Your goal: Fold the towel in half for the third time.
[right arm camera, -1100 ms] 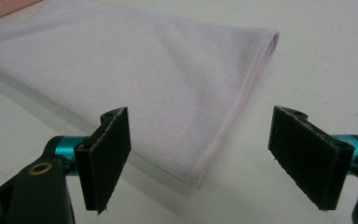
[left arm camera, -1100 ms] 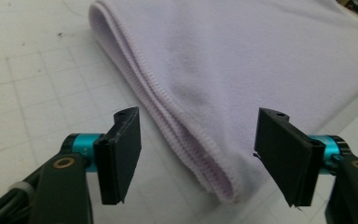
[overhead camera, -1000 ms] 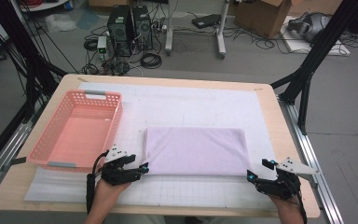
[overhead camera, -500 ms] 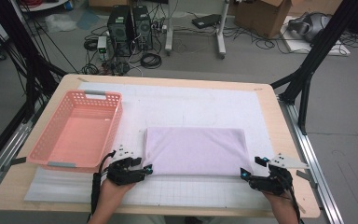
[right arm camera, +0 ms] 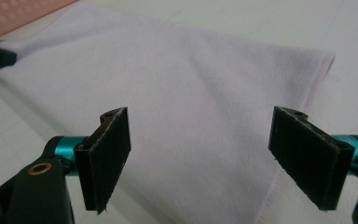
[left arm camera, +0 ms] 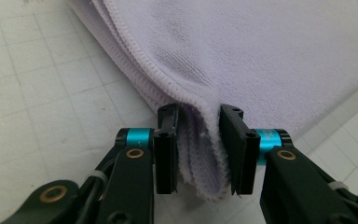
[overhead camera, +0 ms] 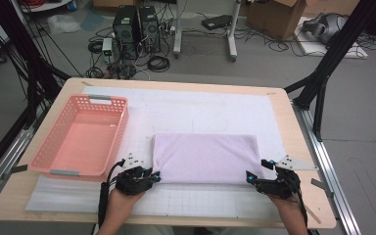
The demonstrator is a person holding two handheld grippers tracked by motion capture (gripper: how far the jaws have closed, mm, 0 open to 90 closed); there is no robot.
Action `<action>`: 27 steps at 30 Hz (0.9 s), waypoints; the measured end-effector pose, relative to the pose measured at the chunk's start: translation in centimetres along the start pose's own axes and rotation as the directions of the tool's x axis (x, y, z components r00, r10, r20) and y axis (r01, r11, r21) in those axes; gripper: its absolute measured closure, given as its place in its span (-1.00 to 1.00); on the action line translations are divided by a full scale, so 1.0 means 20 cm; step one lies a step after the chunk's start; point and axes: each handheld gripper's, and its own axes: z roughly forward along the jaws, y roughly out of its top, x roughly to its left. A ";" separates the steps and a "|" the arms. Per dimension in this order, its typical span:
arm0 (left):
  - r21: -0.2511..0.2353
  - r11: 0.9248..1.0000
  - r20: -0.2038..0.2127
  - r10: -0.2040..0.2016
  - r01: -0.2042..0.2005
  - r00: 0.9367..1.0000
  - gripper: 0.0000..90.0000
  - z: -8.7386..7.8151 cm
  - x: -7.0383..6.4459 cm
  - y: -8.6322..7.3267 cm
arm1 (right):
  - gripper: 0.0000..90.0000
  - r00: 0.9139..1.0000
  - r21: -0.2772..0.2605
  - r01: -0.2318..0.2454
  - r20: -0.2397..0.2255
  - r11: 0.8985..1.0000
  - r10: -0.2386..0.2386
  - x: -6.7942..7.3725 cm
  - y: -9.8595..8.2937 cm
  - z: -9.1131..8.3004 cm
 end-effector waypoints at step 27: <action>-0.012 0.999 0.020 -0.041 0.041 0.999 0.65 0.00 0.01 -0.01 | -0.49 0.968 0.117 0.167 -0.210 0.979 -0.140 0.26 0.55 0.70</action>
